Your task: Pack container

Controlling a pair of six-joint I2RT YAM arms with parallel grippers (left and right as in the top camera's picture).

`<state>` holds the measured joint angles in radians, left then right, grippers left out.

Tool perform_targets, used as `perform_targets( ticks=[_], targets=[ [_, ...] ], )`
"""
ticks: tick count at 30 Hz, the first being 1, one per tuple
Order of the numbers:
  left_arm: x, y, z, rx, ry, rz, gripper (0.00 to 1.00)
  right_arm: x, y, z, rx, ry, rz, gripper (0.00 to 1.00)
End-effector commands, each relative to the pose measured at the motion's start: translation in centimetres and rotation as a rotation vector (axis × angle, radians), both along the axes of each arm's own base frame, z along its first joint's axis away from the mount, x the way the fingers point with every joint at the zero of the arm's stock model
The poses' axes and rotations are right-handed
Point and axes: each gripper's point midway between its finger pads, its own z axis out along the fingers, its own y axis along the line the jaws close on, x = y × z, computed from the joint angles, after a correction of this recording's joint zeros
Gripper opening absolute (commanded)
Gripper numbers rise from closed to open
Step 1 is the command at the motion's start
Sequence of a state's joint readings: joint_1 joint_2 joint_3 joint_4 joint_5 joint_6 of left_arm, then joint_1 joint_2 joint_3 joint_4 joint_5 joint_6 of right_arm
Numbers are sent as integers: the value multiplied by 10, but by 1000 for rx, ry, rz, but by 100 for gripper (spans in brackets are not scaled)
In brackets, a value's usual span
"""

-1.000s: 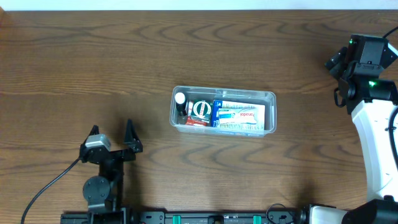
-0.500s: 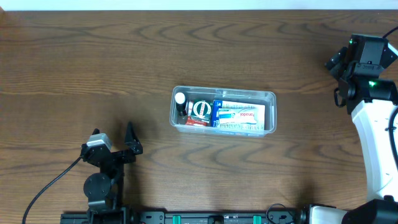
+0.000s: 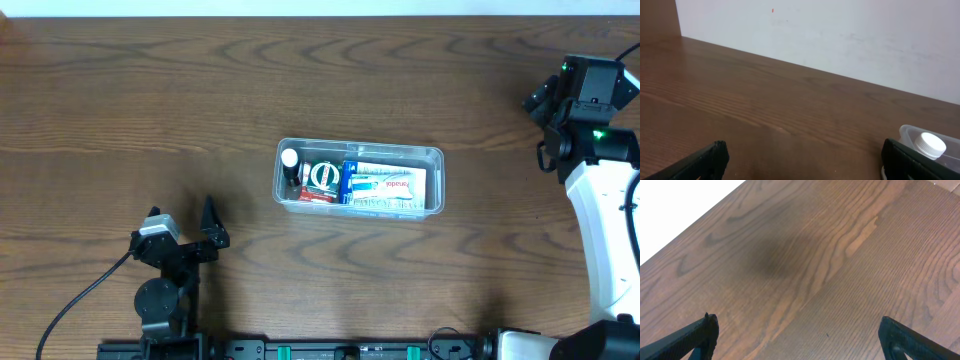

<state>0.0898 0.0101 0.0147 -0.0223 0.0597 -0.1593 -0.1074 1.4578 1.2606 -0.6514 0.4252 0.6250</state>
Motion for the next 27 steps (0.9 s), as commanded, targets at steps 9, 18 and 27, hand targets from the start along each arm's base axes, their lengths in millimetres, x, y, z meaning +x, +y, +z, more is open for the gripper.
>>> perform_targets(
  ticks=[9,18,27],
  targets=[
    [-2,3,-15,6,51,14,98,-1,-3,1,-1,-6,-20,99],
    [-2,3,-15,6,51,14,98,2,11,3,-1,-12,17,99],
    [-2,3,-15,6,51,14,98,8,93,14,1,-43,227,99]
  ],
)
